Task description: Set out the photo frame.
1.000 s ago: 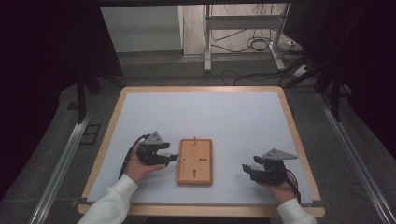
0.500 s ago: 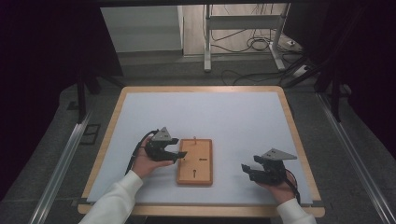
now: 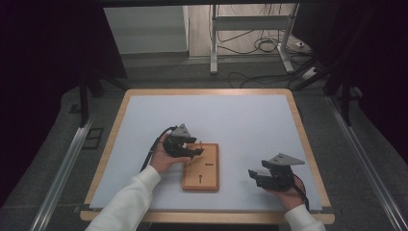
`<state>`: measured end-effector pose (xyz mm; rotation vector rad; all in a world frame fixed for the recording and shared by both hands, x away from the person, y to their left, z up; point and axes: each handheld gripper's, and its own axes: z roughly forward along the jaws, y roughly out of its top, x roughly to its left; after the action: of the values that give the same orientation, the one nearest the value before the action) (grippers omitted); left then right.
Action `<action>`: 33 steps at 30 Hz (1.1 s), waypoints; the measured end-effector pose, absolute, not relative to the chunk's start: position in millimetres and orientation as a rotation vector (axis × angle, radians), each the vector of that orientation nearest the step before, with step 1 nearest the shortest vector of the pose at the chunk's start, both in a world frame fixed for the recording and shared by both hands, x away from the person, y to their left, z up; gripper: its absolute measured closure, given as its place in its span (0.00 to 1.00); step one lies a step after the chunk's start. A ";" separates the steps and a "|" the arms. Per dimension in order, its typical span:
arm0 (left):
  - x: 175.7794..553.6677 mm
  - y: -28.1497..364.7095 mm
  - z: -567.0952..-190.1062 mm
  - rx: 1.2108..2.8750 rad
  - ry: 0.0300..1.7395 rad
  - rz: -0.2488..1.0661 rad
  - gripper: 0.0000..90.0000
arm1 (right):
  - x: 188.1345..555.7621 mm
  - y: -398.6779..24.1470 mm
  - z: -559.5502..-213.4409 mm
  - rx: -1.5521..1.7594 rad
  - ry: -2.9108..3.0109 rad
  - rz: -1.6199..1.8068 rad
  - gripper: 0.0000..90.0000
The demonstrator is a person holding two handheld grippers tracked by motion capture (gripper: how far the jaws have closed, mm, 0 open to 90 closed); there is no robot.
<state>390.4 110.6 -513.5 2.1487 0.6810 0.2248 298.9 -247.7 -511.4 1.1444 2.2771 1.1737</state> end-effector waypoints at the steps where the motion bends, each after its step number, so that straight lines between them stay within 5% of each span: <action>1: 391.9 109.4 -513.7 2.146 0.678 0.224 0.48 | 298.7 -247.4 -511.3 1.143 2.278 1.172 0.36; 13: 399.7 103.1 -521.9 2.144 0.648 0.187 0.78 | 299.1 -246.6 -512.1 1.137 2.282 1.163 0.35; 22: 402.5 100.4 -523.8 2.128 0.669 0.200 0.91 | 298.7 -245.5 -512.6 1.122 2.288 1.165 0.35; 33: 405.3 102.5 -524.1 2.125 0.676 0.167 0.93 | 296.7 -241.9 -511.4 1.073 2.296 1.165 0.34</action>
<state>405.3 102.5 -524.1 2.1251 0.6757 0.1675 296.7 -241.9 -511.4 1.0727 2.2964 1.1651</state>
